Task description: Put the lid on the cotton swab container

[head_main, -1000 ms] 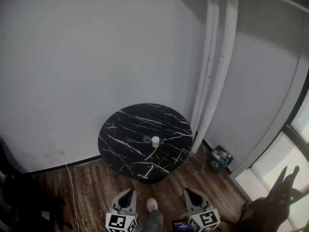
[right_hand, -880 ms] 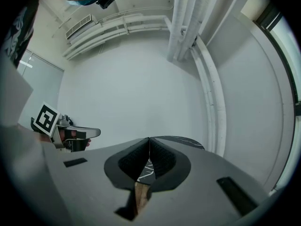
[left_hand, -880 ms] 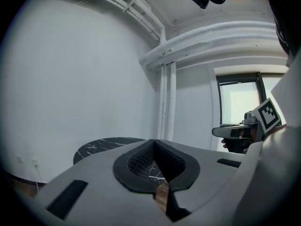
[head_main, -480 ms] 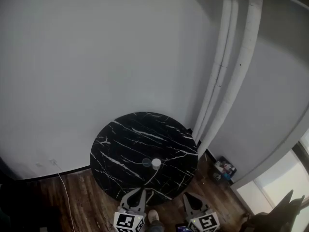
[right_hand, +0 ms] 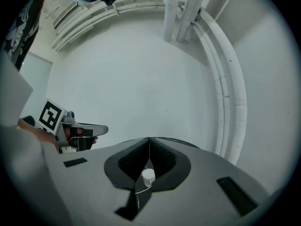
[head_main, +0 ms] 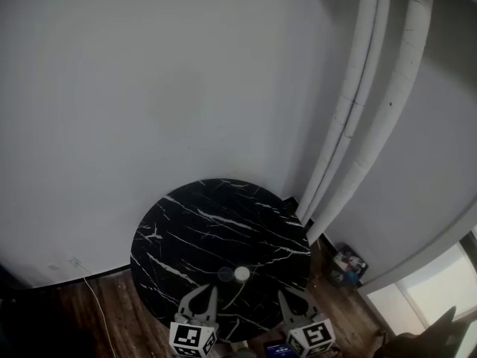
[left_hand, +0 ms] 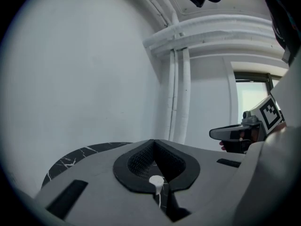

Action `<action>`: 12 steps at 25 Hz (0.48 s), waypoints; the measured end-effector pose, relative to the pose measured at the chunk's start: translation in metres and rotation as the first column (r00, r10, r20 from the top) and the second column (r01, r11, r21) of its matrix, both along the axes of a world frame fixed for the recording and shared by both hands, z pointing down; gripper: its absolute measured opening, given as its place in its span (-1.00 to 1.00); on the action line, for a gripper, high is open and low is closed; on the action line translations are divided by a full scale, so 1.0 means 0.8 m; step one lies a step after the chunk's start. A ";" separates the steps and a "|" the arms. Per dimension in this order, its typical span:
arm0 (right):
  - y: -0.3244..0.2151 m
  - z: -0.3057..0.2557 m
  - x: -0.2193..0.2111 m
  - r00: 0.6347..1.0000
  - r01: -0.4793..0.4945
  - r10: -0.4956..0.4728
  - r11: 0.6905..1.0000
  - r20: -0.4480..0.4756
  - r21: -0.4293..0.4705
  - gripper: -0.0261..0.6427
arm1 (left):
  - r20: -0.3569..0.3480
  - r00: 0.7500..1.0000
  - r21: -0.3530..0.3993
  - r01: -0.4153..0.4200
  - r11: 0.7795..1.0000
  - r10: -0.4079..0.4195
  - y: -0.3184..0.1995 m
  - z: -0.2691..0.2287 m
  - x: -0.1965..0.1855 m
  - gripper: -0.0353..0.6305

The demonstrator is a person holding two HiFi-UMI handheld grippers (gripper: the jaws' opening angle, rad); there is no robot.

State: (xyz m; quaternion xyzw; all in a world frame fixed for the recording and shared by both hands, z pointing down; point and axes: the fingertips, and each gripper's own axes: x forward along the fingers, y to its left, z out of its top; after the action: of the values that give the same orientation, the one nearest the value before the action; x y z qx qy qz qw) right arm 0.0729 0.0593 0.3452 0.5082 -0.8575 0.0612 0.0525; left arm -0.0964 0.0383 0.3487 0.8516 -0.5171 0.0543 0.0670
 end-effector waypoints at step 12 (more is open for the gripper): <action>-0.028 0.009 -0.010 1.000 -0.014 0.014 1.000 0.011 -0.026 -0.87 | 0.025 1.000 -0.022 -0.009 1.000 0.009 -0.048 0.014 -0.015 -0.85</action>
State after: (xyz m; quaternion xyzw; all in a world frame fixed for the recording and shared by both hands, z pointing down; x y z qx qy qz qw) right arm 0.0647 0.0371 0.3527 0.5130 -0.8534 0.0756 0.0539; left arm -0.1081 -0.0005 0.3598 0.8524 -0.5134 0.0709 0.0698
